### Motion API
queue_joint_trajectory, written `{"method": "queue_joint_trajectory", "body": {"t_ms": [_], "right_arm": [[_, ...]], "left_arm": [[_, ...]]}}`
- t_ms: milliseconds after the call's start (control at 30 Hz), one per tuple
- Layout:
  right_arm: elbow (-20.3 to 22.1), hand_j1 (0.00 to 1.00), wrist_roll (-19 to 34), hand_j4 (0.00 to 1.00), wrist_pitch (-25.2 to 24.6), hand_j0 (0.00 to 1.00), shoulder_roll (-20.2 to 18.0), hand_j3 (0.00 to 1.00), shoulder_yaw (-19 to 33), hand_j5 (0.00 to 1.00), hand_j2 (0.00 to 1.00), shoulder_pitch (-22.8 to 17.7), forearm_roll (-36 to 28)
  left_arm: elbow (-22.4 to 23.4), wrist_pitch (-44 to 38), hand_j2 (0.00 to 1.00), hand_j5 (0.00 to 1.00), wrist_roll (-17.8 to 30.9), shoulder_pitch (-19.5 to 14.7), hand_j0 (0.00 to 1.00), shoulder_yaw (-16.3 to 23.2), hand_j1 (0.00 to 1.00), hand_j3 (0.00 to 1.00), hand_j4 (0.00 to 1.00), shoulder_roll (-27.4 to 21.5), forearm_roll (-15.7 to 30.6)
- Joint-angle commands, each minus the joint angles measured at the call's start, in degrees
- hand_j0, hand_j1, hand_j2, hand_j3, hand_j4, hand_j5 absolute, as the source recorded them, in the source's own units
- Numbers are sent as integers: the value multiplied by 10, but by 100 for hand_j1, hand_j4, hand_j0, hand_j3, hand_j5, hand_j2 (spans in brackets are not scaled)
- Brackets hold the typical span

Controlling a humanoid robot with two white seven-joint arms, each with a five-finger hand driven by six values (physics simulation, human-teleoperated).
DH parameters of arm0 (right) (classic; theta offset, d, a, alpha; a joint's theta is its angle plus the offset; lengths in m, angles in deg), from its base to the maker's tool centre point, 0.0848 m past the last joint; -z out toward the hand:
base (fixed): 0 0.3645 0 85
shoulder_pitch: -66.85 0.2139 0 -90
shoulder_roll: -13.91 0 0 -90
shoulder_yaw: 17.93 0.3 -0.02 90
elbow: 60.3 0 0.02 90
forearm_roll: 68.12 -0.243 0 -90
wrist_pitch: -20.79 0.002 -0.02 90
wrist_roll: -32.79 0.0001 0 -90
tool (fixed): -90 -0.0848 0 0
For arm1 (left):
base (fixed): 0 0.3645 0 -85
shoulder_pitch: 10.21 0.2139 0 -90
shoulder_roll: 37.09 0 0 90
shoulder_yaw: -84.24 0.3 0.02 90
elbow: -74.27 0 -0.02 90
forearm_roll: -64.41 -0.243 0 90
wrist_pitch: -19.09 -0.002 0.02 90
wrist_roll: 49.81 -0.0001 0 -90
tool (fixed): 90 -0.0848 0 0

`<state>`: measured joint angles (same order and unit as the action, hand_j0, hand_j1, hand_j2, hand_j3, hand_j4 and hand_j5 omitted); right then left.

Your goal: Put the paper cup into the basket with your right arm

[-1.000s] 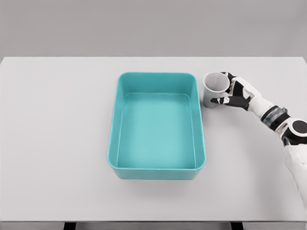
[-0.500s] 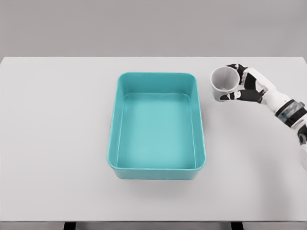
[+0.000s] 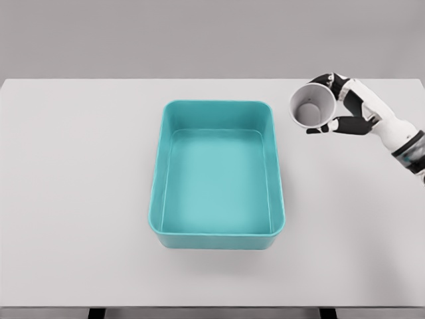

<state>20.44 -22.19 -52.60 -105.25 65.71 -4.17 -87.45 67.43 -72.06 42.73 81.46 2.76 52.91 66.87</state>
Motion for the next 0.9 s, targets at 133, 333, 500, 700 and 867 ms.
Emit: {"method": "queue_joint_trajectory", "body": {"t_ms": [133,333,500,700,867], "right_arm": [[42,54,0,54,49,54,6,54,-3,54,54,1,34],[78,54,0,54,94,54,9,54,-23,54,54,2,78],[91,54,0,54,95,54,23,54,-54,54,54,9,129],[107,54,0,54,107,54,27,54,-90,54,54,17,190],[100,54,0,54,109,54,26,54,-163,54,54,65,220]], "left_arm": [[0,0,100,100,0,0,100,0,100,100,100,0,0],[0,0,100,100,0,0,100,0,100,100,100,0,0],[1,0,100,100,0,0,100,0,100,100,100,0,0],[0,0,100,100,0,0,100,0,100,100,100,0,0],[0,0,100,100,0,0,100,0,100,100,100,0,0]]}}
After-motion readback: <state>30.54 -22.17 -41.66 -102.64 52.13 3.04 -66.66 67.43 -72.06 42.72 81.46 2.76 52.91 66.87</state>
